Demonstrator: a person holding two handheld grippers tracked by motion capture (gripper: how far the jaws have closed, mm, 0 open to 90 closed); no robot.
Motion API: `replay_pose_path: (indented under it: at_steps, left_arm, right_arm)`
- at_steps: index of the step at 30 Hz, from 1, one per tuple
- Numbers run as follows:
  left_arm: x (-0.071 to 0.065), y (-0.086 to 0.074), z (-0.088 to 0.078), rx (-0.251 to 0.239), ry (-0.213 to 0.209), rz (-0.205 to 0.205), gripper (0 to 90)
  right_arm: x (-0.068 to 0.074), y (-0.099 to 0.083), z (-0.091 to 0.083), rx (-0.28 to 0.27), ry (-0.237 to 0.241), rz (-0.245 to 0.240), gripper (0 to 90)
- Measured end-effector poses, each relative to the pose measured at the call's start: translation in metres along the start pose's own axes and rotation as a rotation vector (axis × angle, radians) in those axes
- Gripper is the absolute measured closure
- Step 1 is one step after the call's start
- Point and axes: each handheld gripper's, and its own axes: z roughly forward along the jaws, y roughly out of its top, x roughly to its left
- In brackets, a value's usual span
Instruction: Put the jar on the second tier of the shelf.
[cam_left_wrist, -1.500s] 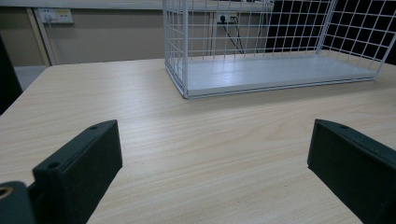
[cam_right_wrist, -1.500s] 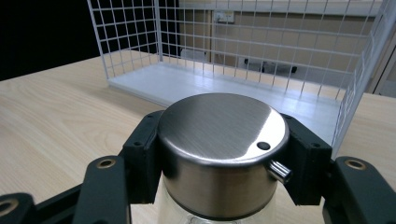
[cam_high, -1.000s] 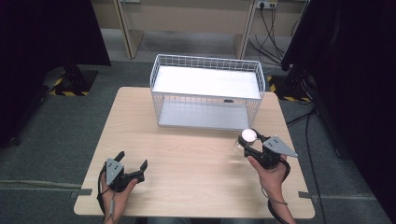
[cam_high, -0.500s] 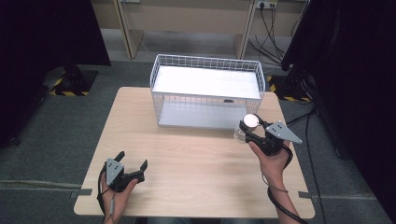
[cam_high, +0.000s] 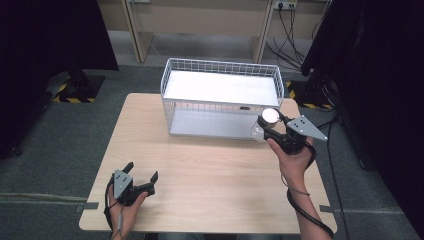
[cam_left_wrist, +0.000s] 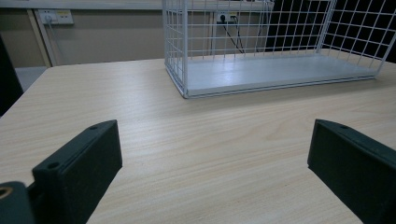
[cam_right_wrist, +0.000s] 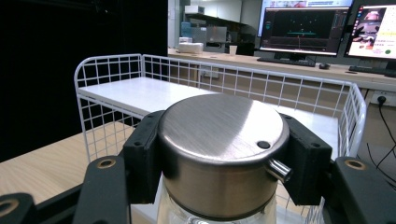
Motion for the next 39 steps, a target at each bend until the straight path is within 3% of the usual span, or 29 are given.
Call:
replay_pose_path:
  at_steps: [39]
  left_arm:
    - [0.0, 0.0, 0.0, -0.003, -0.002, -0.002, 2.6]
  right_arm:
    - [-0.02, 0.069, 0.032, -0.026, -0.056, -0.004, 40.4]
